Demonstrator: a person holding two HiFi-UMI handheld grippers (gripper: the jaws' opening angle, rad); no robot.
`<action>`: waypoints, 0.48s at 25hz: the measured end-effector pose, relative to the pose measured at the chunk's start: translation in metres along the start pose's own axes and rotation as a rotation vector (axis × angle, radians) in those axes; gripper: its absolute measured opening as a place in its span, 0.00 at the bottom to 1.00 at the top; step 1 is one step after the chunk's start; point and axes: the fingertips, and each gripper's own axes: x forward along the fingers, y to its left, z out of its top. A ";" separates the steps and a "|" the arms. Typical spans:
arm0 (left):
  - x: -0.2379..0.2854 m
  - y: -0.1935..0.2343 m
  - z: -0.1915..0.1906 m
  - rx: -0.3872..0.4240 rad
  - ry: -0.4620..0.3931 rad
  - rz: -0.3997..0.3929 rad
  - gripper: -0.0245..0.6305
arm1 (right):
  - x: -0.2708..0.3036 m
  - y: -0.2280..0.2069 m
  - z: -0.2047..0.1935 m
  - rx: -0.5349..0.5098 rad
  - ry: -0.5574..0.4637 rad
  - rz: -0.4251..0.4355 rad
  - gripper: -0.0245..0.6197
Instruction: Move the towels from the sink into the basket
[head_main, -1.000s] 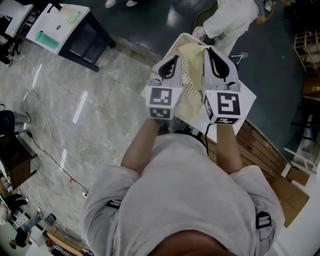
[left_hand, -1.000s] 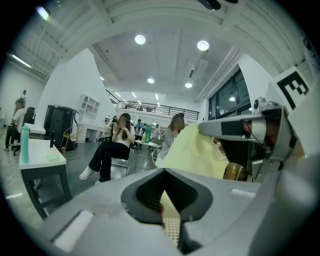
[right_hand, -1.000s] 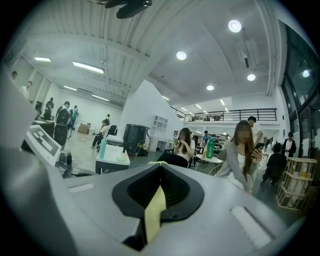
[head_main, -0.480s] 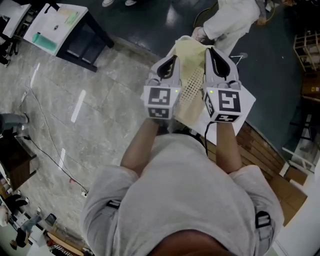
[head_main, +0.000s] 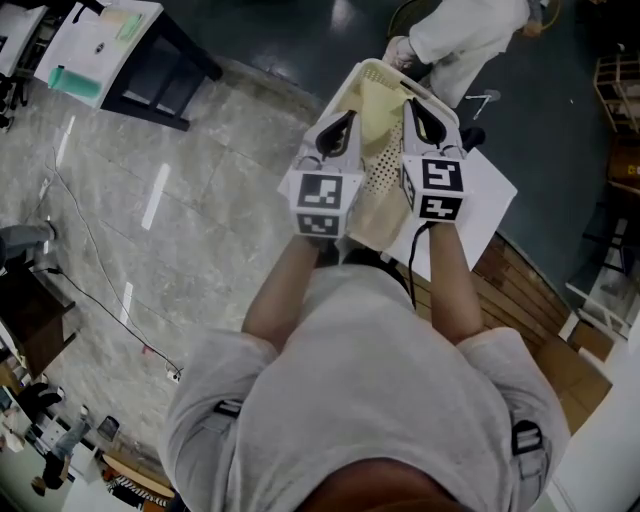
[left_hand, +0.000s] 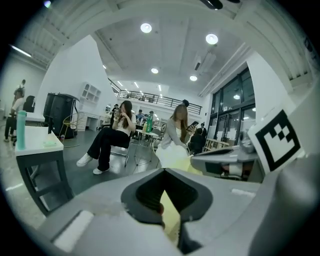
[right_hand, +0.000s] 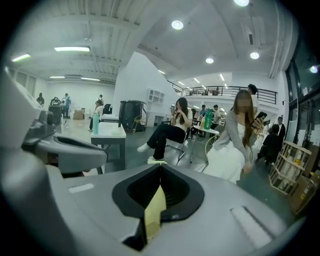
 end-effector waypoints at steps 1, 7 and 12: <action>0.002 0.001 -0.002 -0.002 0.007 0.001 0.07 | 0.005 -0.001 -0.007 0.005 0.020 0.002 0.05; 0.009 0.001 -0.014 -0.005 0.038 0.010 0.07 | 0.027 -0.004 -0.040 0.017 0.083 0.021 0.05; 0.014 0.003 -0.025 0.000 0.067 0.016 0.07 | 0.044 0.000 -0.059 0.047 0.129 0.051 0.05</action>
